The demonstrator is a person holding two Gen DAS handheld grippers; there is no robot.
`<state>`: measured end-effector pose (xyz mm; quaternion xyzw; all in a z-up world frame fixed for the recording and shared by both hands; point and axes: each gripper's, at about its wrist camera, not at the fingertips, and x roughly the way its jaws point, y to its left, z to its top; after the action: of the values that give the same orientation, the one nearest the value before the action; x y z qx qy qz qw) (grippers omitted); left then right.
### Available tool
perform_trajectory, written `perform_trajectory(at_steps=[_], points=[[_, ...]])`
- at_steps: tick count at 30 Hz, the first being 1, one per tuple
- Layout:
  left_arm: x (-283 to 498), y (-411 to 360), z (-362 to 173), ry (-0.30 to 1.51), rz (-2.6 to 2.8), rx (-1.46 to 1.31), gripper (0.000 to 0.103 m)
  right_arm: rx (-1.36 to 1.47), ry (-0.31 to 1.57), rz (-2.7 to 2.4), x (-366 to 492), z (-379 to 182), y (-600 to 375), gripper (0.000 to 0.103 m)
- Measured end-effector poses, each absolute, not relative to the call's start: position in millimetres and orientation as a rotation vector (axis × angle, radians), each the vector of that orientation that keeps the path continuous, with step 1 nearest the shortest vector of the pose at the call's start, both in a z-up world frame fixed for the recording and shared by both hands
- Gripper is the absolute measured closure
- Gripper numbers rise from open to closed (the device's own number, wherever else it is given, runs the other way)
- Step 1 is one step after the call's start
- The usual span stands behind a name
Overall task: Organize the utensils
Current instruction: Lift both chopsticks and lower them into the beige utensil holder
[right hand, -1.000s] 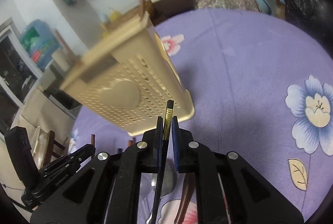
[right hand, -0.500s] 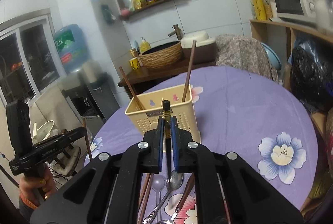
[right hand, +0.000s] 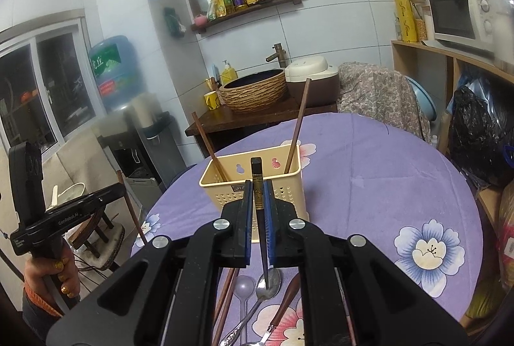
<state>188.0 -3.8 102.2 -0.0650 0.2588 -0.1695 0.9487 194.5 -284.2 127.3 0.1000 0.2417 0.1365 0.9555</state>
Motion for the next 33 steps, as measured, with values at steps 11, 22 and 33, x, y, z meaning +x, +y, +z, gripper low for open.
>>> perform_trajectory(at_steps=[11, 22, 33], points=[[197, 0, 161, 0.463, -0.385, -0.122, 0.095, 0.186, 0.479, 0.306, 213, 175, -297, 0.096], [234, -15, 246, 0.333, -0.394, -0.204, 0.095, 0.206, 0.315, 0.273, 250, 272, -300, 0.096], [279, -49, 193, 0.397, -0.318, -0.177, 0.095, 0.218, 0.397, 0.179, 306, 217, -293, 0.096]])
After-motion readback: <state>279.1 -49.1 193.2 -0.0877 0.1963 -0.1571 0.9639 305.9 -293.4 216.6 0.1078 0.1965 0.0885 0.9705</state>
